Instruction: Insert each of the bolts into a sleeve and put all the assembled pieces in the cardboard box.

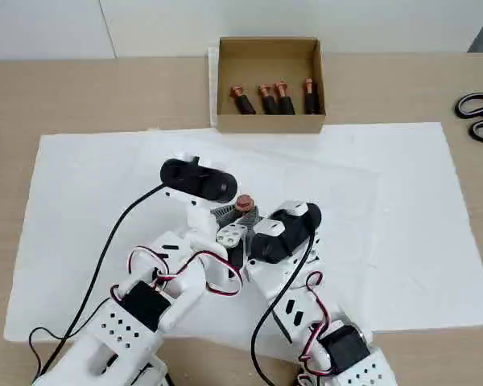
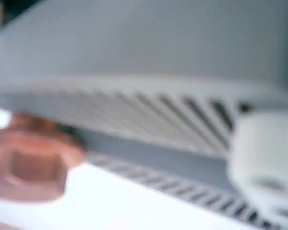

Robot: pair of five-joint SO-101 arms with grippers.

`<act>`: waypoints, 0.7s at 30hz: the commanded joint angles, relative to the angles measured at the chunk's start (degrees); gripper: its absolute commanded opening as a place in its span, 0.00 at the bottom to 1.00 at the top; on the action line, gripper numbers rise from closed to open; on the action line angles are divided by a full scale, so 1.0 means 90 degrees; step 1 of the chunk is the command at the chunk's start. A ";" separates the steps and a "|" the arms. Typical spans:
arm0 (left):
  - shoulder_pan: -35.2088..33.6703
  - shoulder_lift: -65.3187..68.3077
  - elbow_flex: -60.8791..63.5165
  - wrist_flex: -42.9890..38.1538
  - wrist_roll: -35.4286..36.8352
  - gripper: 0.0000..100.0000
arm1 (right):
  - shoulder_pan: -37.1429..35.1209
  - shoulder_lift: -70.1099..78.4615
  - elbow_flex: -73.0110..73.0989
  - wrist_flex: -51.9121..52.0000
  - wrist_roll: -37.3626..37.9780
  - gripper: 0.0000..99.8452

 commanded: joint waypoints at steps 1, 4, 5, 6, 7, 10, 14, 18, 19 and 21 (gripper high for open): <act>-0.0039 -0.0010 0.0142 -0.0010 0.0010 0.01 | 0.0024 -0.0103 -0.0088 -0.0161 -0.0088 0.00; 0.0176 -0.0010 0.0132 -0.0010 0.0000 0.01 | 0.0024 -0.0103 -0.0088 -0.0161 -0.0088 0.00; 0.0225 -0.0010 0.0112 -0.0010 -0.0010 0.01 | 0.0024 -0.0103 -0.0088 -0.0161 -0.0088 0.00; 0.0254 -0.0029 0.0112 -0.0010 -0.0010 0.01 | 0.0024 -0.0103 -0.0088 -0.0161 -0.0088 0.00; 0.0254 -0.0039 0.0112 -0.0010 -0.0010 0.02 | 0.0024 -0.0103 -0.0088 -0.0151 -0.0088 0.00; 0.0244 -0.0049 0.0093 0.0088 -0.0010 0.10 | 0.0034 -0.0103 -0.0088 -0.0151 -0.0088 0.00; 0.0274 -0.0059 -0.0142 0.0479 -0.0010 0.14 | 0.0034 -0.0103 -0.0088 -0.0151 -0.0088 0.00; 0.0274 -0.0059 -0.0689 0.1035 -0.0010 0.14 | 0.0034 -0.0103 -0.0088 -0.0151 -0.0088 0.00; 0.0254 -0.0059 -0.0806 0.1123 -0.0010 0.14 | 0.0034 -0.0103 -0.0088 -0.0151 -0.0088 0.00; 0.0244 -0.0059 -0.1011 0.1250 -0.0010 0.14 | 0.0034 -0.0103 -0.0078 -0.0151 -0.0088 0.00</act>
